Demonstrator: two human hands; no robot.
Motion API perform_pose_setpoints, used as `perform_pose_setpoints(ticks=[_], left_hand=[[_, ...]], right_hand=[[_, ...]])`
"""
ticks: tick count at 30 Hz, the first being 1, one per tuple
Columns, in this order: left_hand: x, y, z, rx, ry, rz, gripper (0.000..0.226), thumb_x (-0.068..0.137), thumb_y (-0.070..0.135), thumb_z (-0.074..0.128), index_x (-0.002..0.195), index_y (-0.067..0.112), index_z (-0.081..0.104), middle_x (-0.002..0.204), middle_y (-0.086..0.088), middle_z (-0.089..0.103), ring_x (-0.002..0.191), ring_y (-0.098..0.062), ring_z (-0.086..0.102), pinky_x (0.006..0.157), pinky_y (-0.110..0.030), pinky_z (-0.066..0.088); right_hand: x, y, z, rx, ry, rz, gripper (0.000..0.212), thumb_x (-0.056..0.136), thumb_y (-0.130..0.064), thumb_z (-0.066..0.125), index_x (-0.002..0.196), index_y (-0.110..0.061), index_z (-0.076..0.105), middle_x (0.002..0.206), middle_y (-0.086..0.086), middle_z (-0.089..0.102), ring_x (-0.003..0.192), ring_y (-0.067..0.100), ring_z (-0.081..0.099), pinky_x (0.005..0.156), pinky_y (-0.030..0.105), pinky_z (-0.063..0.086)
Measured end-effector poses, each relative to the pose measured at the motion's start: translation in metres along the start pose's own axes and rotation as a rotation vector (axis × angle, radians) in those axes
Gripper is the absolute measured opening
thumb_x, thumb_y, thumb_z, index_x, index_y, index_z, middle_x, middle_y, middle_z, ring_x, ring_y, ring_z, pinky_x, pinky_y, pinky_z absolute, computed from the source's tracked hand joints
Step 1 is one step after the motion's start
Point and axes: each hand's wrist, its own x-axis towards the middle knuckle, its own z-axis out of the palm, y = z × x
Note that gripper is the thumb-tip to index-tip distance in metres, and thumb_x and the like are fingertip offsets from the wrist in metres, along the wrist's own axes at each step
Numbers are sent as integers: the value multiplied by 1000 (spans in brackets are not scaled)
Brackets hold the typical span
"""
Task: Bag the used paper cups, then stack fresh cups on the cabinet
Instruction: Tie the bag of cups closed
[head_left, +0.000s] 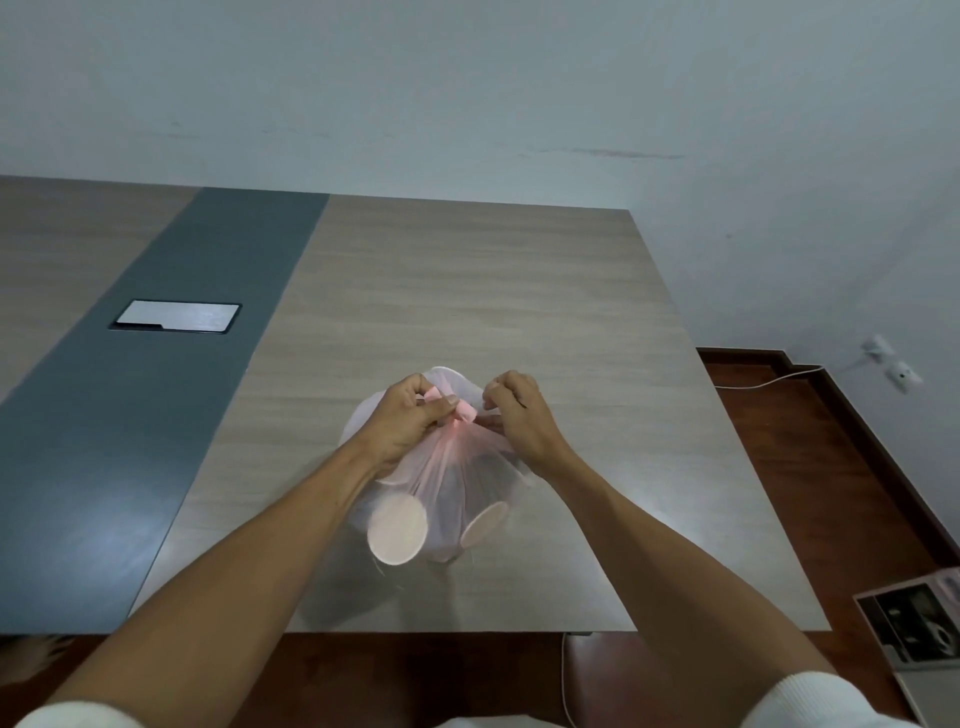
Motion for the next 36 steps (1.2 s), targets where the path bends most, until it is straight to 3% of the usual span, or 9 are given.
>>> perform_pose_setpoints(ticks=[4, 10, 15, 18, 21, 24, 27, 30, 36], left_hand=[[5, -2, -8, -3, 67, 14, 14, 89, 3, 75, 88, 4, 61, 73, -11, 67, 64, -14, 62, 64, -23, 52], [8, 2, -14, 127, 205, -15, 19, 79, 4, 85, 73, 4, 67, 67, -5, 66, 56, -7, 61, 56, -17, 50], [23, -10, -44, 385, 442, -86, 36, 62, 37, 96, 58, 20, 66, 61, 10, 65, 67, -25, 61, 74, -44, 49], [17, -10, -41, 617, 477, -69, 34, 65, 51, 91, 63, 26, 69, 97, 8, 73, 98, -24, 65, 87, -41, 37], [11, -19, -49, 710, 426, -76, 25, 74, 51, 85, 86, 31, 75, 147, 4, 54, 136, -25, 48, 107, -48, 31], [-3, -44, -62, 529, 378, -48, 62, 82, 47, 81, 136, 31, 56, 153, 4, 46, 139, -23, 45, 114, -52, 38], [-20, -65, -69, 213, 417, -163, 85, 92, 48, 70, 159, 29, 23, 161, -2, 36, 141, -27, 43, 112, -50, 42], [-30, -75, -66, -13, 363, -354, 76, 97, 53, 60, 160, 37, 20, 158, 3, 38, 139, -30, 45, 102, -56, 47], [-31, -63, -43, -84, 260, -370, 18, 102, 29, 54, 116, 32, 65, 112, 5, 72, 94, -18, 66, 76, -35, 52]], right_hand=[[-9, -4, -2, -87, -150, -130, 31, 100, -30, 63, 71, -19, 63, 92, -3, 50, 93, 7, 51, 80, 22, 47], [2, 11, 0, -263, -167, -229, 15, 95, -18, 69, 81, -18, 65, 106, 3, 46, 97, 9, 50, 87, 21, 44], [13, 19, -8, -551, -72, -180, 15, 92, -30, 69, 83, -18, 72, 111, 0, 50, 111, 19, 48, 95, 33, 23], [10, 18, -2, -596, -35, -192, 17, 94, -34, 67, 88, -19, 73, 114, 0, 52, 115, 20, 48, 99, 36, 25], [5, 27, -1, -580, -26, -139, 19, 94, -42, 65, 103, -26, 70, 130, -1, 51, 128, 20, 46, 105, 37, 24], [-2, 48, -4, -524, 40, 43, 69, 92, -53, 64, 149, -25, 40, 162, 4, 29, 148, 26, 30, 117, 50, 27], [-10, 70, -6, -200, -7, 276, 99, 92, -57, 62, 163, -26, 0, 171, 1, 0, 156, 29, 15, 121, 51, 27], [-14, 82, -5, 109, -33, 424, 103, 85, -65, 64, 160, -42, -2, 169, -5, 13, 149, 32, 31, 115, 57, 39], [-16, 89, 7, 295, -58, 353, 90, 79, -51, 81, 150, -49, 25, 149, -8, 47, 128, 23, 57, 95, 57, 57]])
